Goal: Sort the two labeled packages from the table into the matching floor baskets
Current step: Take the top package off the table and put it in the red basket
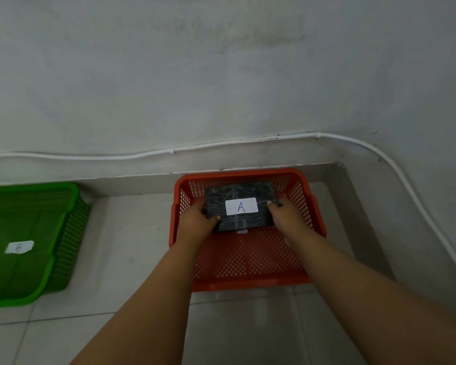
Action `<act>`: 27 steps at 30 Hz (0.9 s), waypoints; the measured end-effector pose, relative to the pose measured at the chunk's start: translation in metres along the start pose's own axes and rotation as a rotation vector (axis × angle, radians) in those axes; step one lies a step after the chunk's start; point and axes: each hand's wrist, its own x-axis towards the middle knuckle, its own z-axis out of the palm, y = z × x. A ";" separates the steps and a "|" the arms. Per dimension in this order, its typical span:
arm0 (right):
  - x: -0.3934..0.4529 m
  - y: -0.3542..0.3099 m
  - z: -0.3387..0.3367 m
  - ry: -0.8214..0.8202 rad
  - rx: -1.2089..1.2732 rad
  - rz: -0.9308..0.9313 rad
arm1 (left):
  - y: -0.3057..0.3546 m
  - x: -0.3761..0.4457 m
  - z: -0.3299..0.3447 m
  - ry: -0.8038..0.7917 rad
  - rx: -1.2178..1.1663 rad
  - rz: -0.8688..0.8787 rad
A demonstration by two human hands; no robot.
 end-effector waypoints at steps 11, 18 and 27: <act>0.028 0.014 0.012 -0.020 -0.123 0.000 | -0.020 0.020 0.017 0.014 0.017 0.075; 0.018 0.006 0.011 -0.027 -0.186 -0.021 | -0.014 0.019 0.004 -0.045 0.087 0.058; -0.102 -0.121 -0.023 0.012 -0.479 -0.297 | 0.086 -0.043 -0.123 0.018 0.456 0.115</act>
